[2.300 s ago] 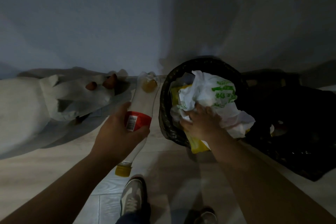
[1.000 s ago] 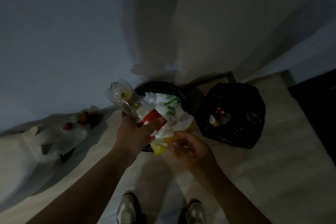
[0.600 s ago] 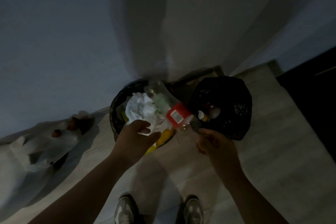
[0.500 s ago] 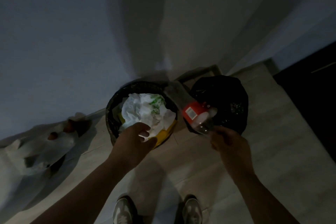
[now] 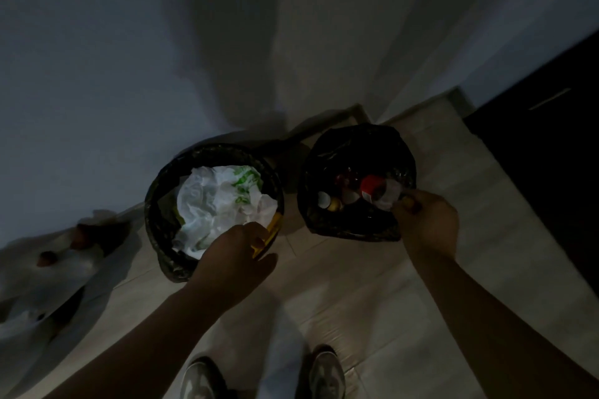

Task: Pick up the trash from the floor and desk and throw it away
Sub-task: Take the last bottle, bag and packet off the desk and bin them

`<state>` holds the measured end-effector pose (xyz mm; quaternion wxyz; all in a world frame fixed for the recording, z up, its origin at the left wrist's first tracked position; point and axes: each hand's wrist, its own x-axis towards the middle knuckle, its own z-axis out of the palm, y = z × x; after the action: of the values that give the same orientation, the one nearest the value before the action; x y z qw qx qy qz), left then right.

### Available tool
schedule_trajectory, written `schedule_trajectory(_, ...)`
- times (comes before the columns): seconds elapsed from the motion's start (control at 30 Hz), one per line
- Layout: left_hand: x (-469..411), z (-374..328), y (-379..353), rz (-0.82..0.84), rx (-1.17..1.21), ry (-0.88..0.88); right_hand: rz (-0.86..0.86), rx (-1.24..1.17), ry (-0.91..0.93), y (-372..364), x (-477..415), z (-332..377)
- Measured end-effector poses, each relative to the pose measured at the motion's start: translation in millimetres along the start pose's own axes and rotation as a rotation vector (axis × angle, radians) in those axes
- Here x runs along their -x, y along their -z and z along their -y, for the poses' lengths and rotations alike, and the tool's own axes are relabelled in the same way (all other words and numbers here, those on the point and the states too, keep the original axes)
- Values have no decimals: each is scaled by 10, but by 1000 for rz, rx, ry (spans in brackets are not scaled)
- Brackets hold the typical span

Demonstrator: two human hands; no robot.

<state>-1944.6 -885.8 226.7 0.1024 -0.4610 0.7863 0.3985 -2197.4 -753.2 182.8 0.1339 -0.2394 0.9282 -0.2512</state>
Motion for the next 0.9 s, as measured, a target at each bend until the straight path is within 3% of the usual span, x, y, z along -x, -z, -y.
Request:
schedule_trajectory(0.37, -136, 80, -77, 14, -17, 8, 71, 243, 48, -584, -338, 246)
schedule_trajectory(0.5, -141, 141, -68, 11, -24, 13, 198, 220, 95, -755, -303, 264)
schedule_trajectory(0.63, -119, 184, -50, 17, -13, 40, 314, 120, -7, -787, -199, 254)
schedule_trajectory(0.9, 80, 166, 73, 48, -24, 58, 342, 126, 44, -483, 174, 294)
